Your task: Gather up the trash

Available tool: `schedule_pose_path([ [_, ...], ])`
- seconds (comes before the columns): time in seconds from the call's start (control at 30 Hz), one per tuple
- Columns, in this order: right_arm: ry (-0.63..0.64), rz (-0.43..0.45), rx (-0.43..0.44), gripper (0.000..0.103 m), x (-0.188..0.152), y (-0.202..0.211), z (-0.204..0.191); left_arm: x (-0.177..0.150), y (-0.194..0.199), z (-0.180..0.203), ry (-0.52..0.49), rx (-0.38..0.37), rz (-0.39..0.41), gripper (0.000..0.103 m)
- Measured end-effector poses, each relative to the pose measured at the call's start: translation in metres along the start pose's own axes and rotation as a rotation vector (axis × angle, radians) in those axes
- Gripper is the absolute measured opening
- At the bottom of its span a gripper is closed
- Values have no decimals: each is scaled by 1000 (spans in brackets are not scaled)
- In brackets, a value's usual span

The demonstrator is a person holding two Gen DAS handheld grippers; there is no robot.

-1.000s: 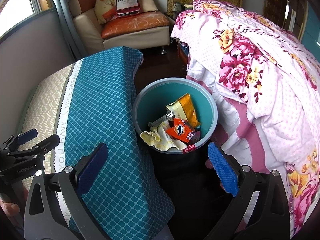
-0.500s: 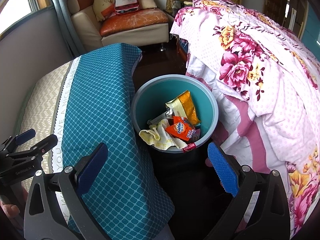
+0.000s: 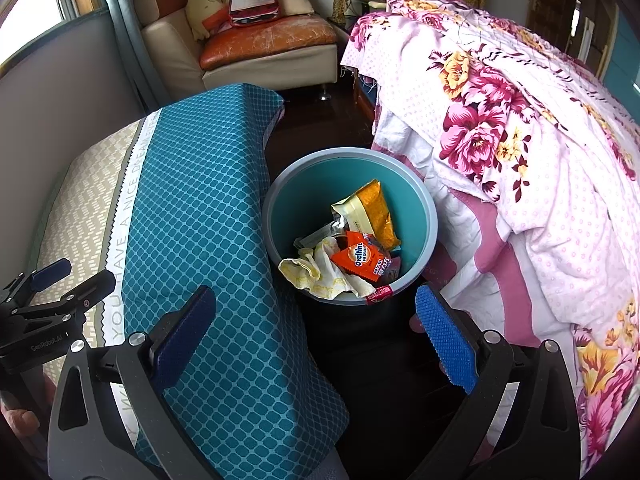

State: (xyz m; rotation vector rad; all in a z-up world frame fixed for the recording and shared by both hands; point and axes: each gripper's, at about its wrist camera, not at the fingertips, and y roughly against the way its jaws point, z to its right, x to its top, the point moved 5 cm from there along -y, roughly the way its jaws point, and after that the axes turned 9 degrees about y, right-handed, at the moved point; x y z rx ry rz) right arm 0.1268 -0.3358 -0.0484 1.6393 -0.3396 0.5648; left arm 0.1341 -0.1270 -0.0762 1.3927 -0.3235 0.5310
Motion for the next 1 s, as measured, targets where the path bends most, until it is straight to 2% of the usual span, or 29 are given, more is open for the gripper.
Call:
schedule_pose_path([
  [1.0,0,14,-6,96,3,10,2,-3,10,4,6,-12,-5,99],
])
